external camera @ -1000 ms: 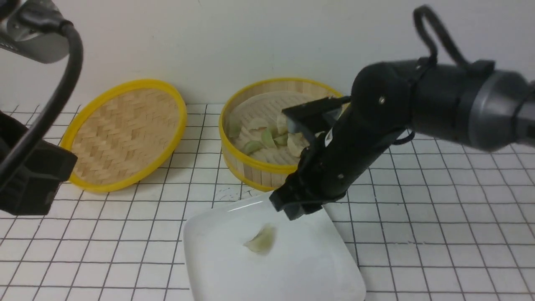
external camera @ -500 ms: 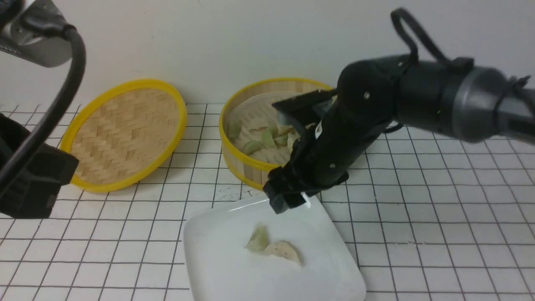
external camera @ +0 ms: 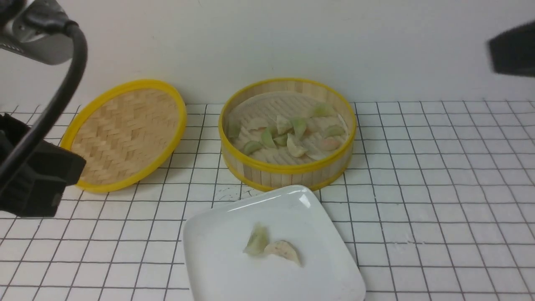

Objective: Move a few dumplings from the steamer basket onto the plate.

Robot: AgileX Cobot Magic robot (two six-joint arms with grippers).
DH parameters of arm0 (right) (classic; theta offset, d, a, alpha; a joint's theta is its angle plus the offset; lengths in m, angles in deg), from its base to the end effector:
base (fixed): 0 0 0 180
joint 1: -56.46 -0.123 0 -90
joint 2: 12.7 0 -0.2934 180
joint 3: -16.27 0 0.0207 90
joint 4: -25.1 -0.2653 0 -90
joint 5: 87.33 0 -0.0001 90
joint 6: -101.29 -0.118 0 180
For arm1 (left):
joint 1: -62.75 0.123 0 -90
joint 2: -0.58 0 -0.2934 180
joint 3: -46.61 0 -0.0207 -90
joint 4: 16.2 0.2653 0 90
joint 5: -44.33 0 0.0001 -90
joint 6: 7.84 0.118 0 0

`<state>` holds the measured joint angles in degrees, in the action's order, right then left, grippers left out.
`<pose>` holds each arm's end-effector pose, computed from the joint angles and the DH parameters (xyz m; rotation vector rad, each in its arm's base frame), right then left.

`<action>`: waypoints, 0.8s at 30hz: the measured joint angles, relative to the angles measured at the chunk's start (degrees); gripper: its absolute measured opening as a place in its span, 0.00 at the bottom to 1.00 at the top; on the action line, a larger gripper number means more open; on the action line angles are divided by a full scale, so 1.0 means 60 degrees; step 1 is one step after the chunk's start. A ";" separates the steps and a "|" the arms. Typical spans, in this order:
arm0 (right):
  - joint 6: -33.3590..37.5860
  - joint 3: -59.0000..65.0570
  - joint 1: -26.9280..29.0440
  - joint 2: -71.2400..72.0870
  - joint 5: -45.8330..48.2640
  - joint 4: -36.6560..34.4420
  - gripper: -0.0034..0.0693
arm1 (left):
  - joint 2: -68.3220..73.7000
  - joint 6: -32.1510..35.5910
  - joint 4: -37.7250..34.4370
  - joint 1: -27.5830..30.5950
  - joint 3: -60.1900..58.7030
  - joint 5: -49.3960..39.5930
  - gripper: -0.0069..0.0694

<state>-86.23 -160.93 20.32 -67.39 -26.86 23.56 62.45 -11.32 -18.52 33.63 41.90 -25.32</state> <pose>0.1172 0.0890 0.4671 -0.5191 2.0315 0.4994 0.1537 -0.0907 0.4210 0.5341 2.3406 -0.3209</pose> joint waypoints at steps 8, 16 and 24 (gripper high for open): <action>-0.0662 0.5524 0.0000 0.5996 -0.4097 0.0535 0.03 | 0.0133 0.0000 -0.0469 0.0000 0.0000 0.1406 0.08; -0.2861 0.8071 0.0000 0.8010 -0.4942 0.1615 0.03 | 0.0399 0.0210 -0.0789 0.0011 -0.0099 0.1914 0.08; -0.3124 0.8233 0.0000 0.8010 -0.5172 0.1825 0.03 | -0.1605 0.0342 -0.0162 0.0011 -0.1798 0.3550 0.08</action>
<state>-104.97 -111.53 20.32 -19.33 -57.89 34.52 52.81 -9.27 -19.49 33.70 31.11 -4.02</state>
